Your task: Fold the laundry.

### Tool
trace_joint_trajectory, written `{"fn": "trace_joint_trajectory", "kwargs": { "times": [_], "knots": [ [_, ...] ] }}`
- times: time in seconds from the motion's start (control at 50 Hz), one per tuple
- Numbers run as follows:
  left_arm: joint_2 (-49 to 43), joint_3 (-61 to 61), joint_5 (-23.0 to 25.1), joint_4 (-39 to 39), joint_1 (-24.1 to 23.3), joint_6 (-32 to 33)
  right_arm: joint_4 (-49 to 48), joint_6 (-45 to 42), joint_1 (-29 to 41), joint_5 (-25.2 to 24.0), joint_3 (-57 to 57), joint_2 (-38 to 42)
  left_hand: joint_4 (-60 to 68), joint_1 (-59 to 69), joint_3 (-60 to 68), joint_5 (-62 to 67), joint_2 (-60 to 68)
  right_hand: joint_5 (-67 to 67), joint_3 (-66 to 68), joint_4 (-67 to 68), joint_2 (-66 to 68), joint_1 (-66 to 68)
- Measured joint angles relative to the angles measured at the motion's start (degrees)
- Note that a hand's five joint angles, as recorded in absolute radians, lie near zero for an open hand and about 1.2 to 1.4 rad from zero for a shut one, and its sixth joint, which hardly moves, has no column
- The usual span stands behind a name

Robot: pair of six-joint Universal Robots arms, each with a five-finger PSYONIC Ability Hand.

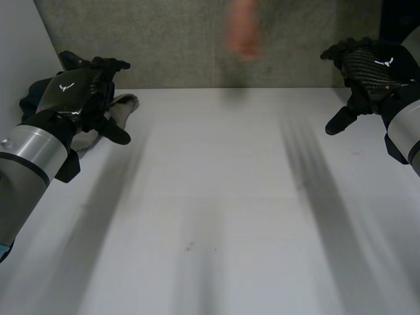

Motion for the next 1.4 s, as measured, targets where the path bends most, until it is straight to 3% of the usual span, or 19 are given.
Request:
{"fn": "trace_joint_trajectory", "kwargs": {
  "times": [0.3, 0.44, 0.7, 0.92, 1.12, 1.4],
  "knots": [
    [-1.1, 0.1, 0.4, 2.0, 0.1, 0.7, 0.0, -0.1, 0.0, -0.1, 0.1, 0.2, 0.0, 0.0, 0.0, 0.0, 0.0, 0.0, 0.0, 0.0, 0.0, 0.0],
    [-3.0, 1.4, 0.6, 6.4, 0.5, 5.4, 0.0, -0.3, 0.0, -0.1, 0.1, 0.6, 0.0, 0.0, 0.0, 0.0, 0.0, 0.0, 0.0, 0.0, 0.0, 0.0],
    [-22.4, 12.3, 1.3, 15.0, 7.3, 18.3, -0.1, -0.7, 0.0, -0.4, 0.2, 1.5, 0.0, 0.0, 0.0, 0.0, 0.0, 0.0, 0.0, 0.0, 0.0, 0.0],
    [-42.9, 29.8, 7.8, 23.5, 14.5, 22.9, -0.2, -0.8, -0.1, -0.4, 0.0, 4.5, 0.0, 0.0, 0.0, 0.0, 0.0, 0.0, 0.0, 0.0, 0.0, 0.0],
    [-53.7, 40.8, 10.7, 28.7, 16.2, 27.8, -0.2, -0.8, -0.1, -0.4, -0.1, 5.5, 0.0, 0.0, 0.0, 0.0, 0.0, 0.0, 0.0, 0.0, 0.0, 0.0],
    [-61.2, 48.8, 10.4, 26.1, 19.1, 34.3, -0.2, -0.8, -0.3, -0.4, -0.5, 6.4, 0.0, 0.0, 0.0, 0.0, 0.0, 0.0, 0.0, 0.0, 0.0, 0.0]
  ]
}}
